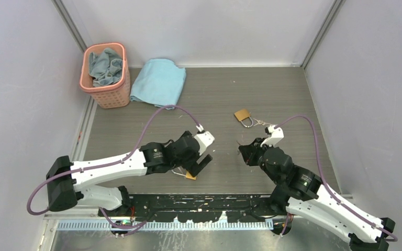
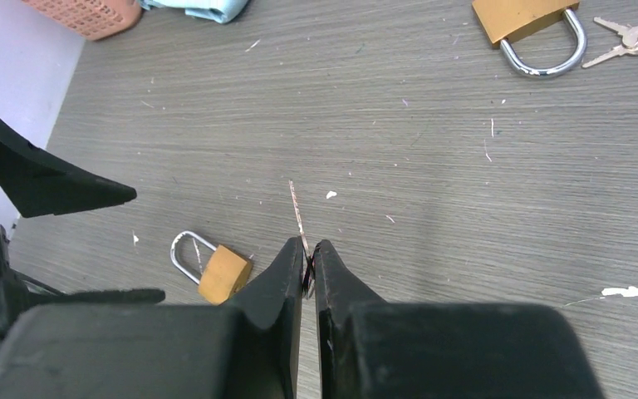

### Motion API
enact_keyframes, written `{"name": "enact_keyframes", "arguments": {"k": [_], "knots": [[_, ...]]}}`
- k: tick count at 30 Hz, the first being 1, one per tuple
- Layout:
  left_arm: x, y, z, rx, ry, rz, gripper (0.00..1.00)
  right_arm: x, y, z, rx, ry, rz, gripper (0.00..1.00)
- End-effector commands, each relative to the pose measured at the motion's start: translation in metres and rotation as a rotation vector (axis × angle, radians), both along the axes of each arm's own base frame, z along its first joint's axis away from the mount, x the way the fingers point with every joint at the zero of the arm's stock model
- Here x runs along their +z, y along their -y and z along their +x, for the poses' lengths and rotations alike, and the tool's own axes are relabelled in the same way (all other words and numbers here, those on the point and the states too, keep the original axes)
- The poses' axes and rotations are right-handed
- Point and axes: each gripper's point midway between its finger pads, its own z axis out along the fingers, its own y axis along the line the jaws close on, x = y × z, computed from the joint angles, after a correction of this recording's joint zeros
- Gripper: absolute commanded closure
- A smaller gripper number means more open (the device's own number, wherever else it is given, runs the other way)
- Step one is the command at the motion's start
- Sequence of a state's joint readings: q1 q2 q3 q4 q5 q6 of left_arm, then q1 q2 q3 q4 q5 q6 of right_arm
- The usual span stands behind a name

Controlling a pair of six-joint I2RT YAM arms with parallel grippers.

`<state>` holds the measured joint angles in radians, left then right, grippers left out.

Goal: Unlock with the key

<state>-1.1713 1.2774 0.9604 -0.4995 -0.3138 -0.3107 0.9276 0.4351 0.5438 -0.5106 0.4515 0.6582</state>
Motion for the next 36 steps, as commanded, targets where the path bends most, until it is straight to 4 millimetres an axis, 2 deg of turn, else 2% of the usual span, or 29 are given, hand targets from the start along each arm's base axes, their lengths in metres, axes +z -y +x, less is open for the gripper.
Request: {"name": "enact_keyframes", "arguments": {"k": [1, 3, 4, 6, 9, 12, 17, 21, 27, 36], "knots": [[0.000, -0.006, -0.020, -0.506, 0.154, 0.162, 0.10, 0.013, 0.001, 0.002, -0.023, 0.039, 0.069, 0.99], [-0.010, -0.013, -0.040, -0.730, 0.149, 0.212, 0.08, 0.014, 0.000, 0.001, -0.016, 0.044, 0.085, 0.99], [-0.014, -0.019, -0.044, -0.786, 0.138, 0.248, 0.07, 0.016, -0.001, 0.001, -0.011, 0.048, 0.093, 0.99], [-0.019, -0.033, -0.036, -0.804, 0.130, 0.305, 0.07, 0.018, -0.003, 0.000, -0.004, 0.052, 0.103, 0.99], [-0.023, -0.044, -0.032, -0.833, 0.057, 0.259, 0.07, 0.022, -0.004, -0.001, 0.006, 0.061, 0.122, 0.99], [-0.031, -0.041, -0.035, -0.905, 0.070, 0.187, 0.07, 0.026, -0.005, -0.001, 0.011, 0.070, 0.136, 0.99], [-0.050, -0.038, -0.022, -0.912, 0.060, 0.146, 0.07, 0.032, -0.002, -0.004, 0.015, 0.081, 0.162, 0.99], [-0.054, -0.024, -0.013, -0.906, 0.107, 0.069, 0.07, 0.034, 0.003, -0.007, 0.003, 0.091, 0.177, 0.99], [-0.073, -0.014, -0.008, -0.926, 0.078, 0.066, 0.07, 0.037, 0.012, -0.010, -0.006, 0.106, 0.189, 0.99], [-0.086, -0.008, -0.006, -0.979, 0.020, 0.110, 0.12, 0.039, 0.011, -0.015, 0.016, 0.111, 0.199, 0.99]]}}
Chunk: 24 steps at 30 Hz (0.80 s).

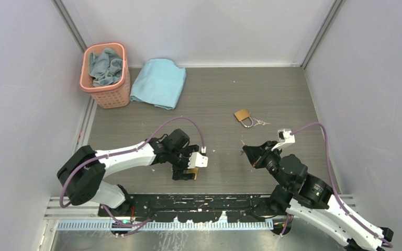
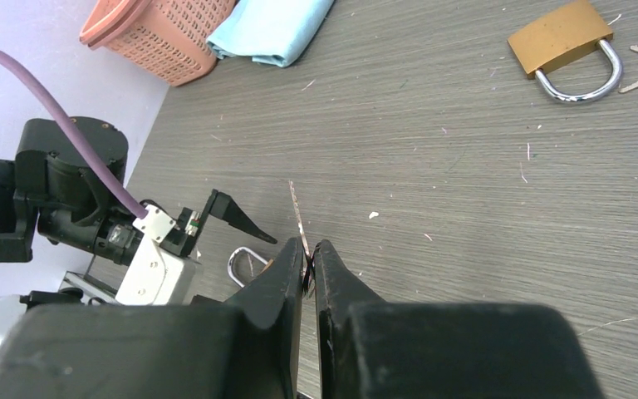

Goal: Unlock with the key

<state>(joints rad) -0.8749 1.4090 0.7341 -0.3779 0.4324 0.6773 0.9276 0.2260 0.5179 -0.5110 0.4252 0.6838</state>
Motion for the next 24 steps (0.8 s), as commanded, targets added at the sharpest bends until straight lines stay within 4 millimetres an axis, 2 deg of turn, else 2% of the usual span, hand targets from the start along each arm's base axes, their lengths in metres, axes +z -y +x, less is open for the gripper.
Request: {"name": "enact_keyframes", "arguments": {"k": [1, 5, 7, 13, 16, 19, 24], "knots": [[0.014, 0.021, 0.009, -0.066, 0.024, -0.043, 0.13, 0.008, 0.001, -0.001, -0.001, 0.019, 0.026, 0.99], [0.000, 0.015, 0.004, -0.107, 0.034, 0.062, 0.16, 0.008, 0.005, -0.002, -0.008, 0.023, 0.029, 0.99], [-0.005, 0.014, 0.002, -0.121, 0.028, 0.093, 0.20, 0.008, 0.007, -0.003, -0.012, 0.024, 0.028, 0.99], [-0.012, 0.009, -0.004, -0.136, 0.018, 0.161, 0.30, 0.009, 0.013, -0.006, -0.017, 0.025, 0.028, 0.99], [-0.019, 0.010, -0.006, -0.125, -0.011, 0.206, 0.43, 0.010, 0.016, -0.006, -0.025, 0.031, 0.027, 0.99], [-0.020, 0.022, -0.004, -0.119, -0.021, 0.212, 0.56, 0.015, 0.020, -0.007, -0.033, 0.043, 0.032, 0.99], [-0.016, 0.057, 0.006, -0.111, 0.004, 0.138, 0.57, 0.023, 0.028, -0.007, -0.059, 0.058, 0.039, 0.99]]}}
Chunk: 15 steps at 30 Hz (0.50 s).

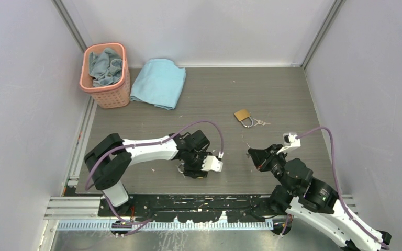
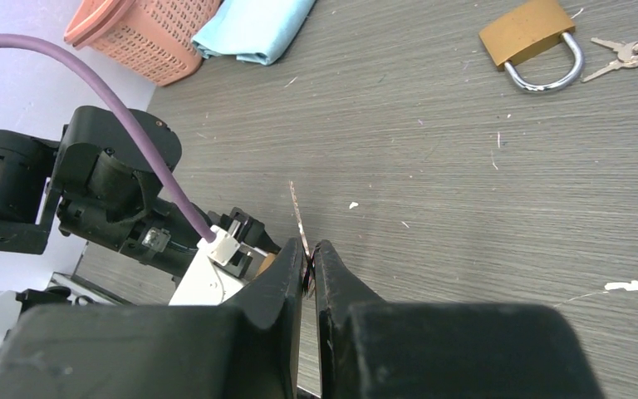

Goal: Unlock with the key

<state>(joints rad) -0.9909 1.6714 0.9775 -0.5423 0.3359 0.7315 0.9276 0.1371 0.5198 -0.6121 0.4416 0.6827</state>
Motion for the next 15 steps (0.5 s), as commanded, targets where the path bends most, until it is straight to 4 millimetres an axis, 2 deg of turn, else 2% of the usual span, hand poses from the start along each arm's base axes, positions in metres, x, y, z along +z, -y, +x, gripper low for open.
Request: {"name": "enact_keyframes", "arguments": {"k": [1, 5, 9, 15], "knots": [[0.003, 0.035, 0.008, 0.010, 0.006, -0.069, 0.57, 0.030, 0.014, 0.002, -0.051, 0.064, 0.051, 0.99], [-0.002, 0.058, 0.013, 0.011, 0.000, -0.112, 0.56, 0.035, 0.019, 0.002, -0.071, 0.069, 0.044, 0.99], [-0.010, 0.065, 0.014, 0.031, -0.014, -0.125, 0.50, 0.037, 0.022, 0.002, -0.079, 0.069, 0.038, 0.99], [-0.010, 0.066, 0.012, 0.069, -0.002, -0.195, 0.25, 0.036, 0.021, 0.002, -0.077, 0.061, 0.034, 0.99]]}}
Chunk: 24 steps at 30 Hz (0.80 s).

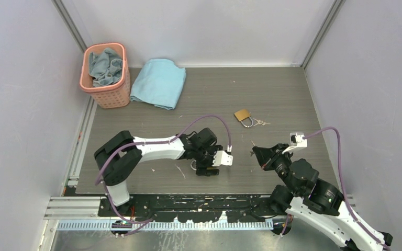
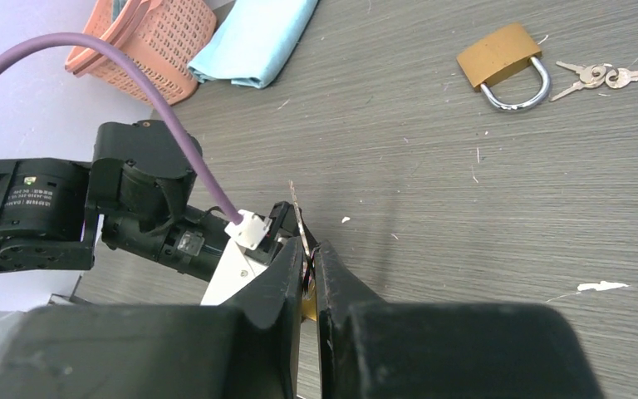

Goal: Unlock with the key

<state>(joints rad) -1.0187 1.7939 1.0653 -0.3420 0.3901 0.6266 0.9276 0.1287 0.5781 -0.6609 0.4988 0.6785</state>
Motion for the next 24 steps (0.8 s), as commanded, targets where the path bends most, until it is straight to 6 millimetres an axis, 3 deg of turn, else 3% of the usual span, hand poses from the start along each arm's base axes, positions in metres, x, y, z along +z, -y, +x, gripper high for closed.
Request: {"name": "enact_keyframes", "arguments": {"k": [1, 2, 5, 17, 24], "knots": [[-0.010, 0.001, -0.004, 0.033, 0.003, -0.056, 0.21, 0.020, 0.005, 0.002, -0.021, 0.037, 0.029, 0.99], [-0.007, 0.001, -0.004, 0.040, -0.001, -0.076, 0.13, 0.020, 0.004, 0.002, -0.019, 0.034, 0.025, 0.99], [-0.001, 0.000, -0.006, 0.068, -0.037, -0.143, 0.09, 0.019, 0.004, 0.002, -0.018, 0.027, 0.016, 0.99], [0.008, -0.001, 0.001, 0.167, -0.066, -0.393, 0.14, 0.017, -0.002, 0.003, -0.004, 0.009, 0.007, 0.99], [-0.003, -0.001, 0.007, 0.182, -0.085, -0.386, 0.16, 0.019, -0.003, 0.001, 0.006, 0.005, 0.002, 0.99]]}}
